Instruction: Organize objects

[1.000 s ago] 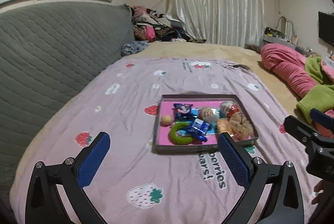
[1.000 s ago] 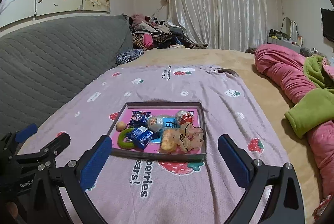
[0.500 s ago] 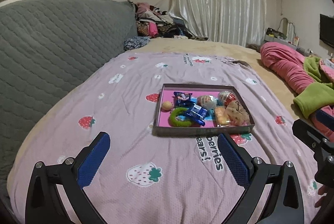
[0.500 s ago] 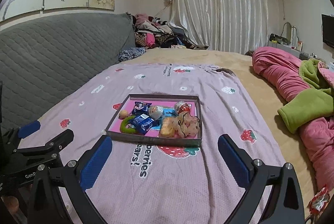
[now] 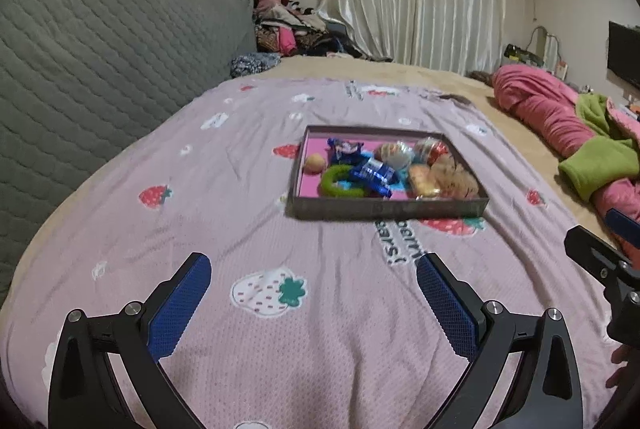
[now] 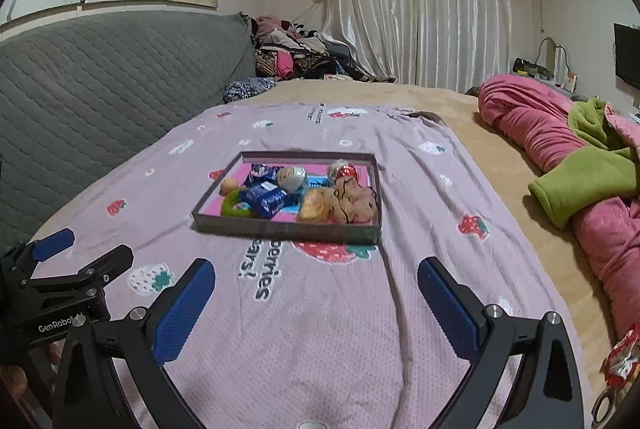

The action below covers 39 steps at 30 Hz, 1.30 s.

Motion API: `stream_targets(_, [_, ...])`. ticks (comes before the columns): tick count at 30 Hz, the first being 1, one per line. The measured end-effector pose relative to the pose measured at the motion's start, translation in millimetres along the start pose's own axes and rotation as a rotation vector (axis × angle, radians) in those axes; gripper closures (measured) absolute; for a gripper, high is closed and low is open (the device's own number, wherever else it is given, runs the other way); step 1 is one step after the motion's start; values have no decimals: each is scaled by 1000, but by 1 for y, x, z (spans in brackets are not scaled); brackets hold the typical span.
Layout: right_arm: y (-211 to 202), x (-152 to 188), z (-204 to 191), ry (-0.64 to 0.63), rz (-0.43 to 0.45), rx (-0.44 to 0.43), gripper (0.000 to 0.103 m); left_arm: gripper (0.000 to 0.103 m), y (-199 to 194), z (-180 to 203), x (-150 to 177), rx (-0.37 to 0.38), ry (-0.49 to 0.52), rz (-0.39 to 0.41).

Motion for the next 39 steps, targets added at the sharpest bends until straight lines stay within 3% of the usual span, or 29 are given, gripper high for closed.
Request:
stream_targets(12, [12, 25, 6, -2, -37, 18, 1, 0, 17, -5, 23, -10, -7, -29])
stream_targets(20, [17, 34, 11, 12, -43, 23, 1, 0, 19, 2, 26, -9, 14, -10])
stream_targets(39, [31, 55, 13, 16, -67, 11, 1, 0, 37, 1, 40, -16, 5, -48])
Point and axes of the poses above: each gripper's, at about its wrist camera, not at the fingertips, and y roughly the way its jaws point, z to its right, x to its underside, the point moved 4 cm from there along y, roughly the way its jaws point, and after that the axes turned 5 degrees about z, right-handed, at the moved point
